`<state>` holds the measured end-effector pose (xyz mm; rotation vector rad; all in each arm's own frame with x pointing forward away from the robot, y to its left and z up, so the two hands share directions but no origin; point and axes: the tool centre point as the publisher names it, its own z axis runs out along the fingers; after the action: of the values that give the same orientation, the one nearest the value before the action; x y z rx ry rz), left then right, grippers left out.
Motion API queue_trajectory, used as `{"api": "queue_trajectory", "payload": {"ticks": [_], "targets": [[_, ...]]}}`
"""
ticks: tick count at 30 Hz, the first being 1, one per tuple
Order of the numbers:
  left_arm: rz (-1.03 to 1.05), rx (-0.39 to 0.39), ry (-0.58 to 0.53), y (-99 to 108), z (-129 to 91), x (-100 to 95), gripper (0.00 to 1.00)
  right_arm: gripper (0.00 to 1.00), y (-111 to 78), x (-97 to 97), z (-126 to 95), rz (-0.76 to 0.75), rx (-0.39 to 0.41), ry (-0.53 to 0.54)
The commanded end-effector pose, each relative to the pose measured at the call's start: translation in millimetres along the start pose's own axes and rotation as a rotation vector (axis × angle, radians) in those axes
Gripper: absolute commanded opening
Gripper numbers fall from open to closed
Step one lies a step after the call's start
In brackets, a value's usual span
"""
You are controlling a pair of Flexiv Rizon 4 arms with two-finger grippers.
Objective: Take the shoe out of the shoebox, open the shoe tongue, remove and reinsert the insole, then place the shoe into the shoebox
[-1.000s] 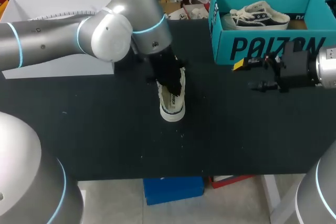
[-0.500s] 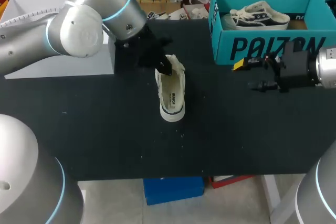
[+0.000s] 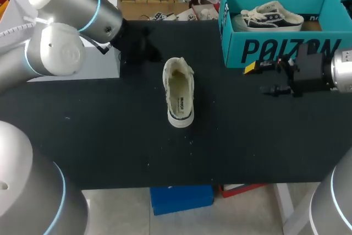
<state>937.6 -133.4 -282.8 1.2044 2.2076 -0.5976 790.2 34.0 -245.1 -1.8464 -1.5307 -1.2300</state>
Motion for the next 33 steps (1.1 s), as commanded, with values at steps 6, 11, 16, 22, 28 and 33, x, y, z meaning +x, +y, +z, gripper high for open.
{"api": "queue_trajectory", "payload": {"ticks": [6, 11, 16, 22, 28, 33], "targets": [[-0.022, -0.008, -0.059, 33.1, 23.2, -6.9, 0.00, 1.00, 0.9, 0.3, 1.1, 0.001, 0.001, -0.001], [-0.018, -0.003, -0.060, 43.7, 34.6, -18.1, 0.00, 1.00, 0.9, 0.3, 1.1, 0.001, 0.001, -0.001], [0.004, 0.044, -0.062, 39.2, 53.2, -30.6, 0.00, 1.00, 0.9, 0.3, 1.1, 0.001, 0.001, -0.001], [0.025, 0.094, -0.054, 16.0, 61.6, -28.8, 0.00, 1.00, 0.9, 0.3, 1.1, 0.001, 0.001, -0.001], [0.006, 0.131, -0.051, -11.7, 61.2, -10.9, 0.00, 1.00, 0.9, 0.3, 1.1, 0.001, 0.001, -0.001], [-0.012, 0.166, -0.053, -31.4, 68.3, -1.7, 0.00, 1.00, 0.9, 0.3, 1.1, 0.001, 0.001, -0.001]]}}
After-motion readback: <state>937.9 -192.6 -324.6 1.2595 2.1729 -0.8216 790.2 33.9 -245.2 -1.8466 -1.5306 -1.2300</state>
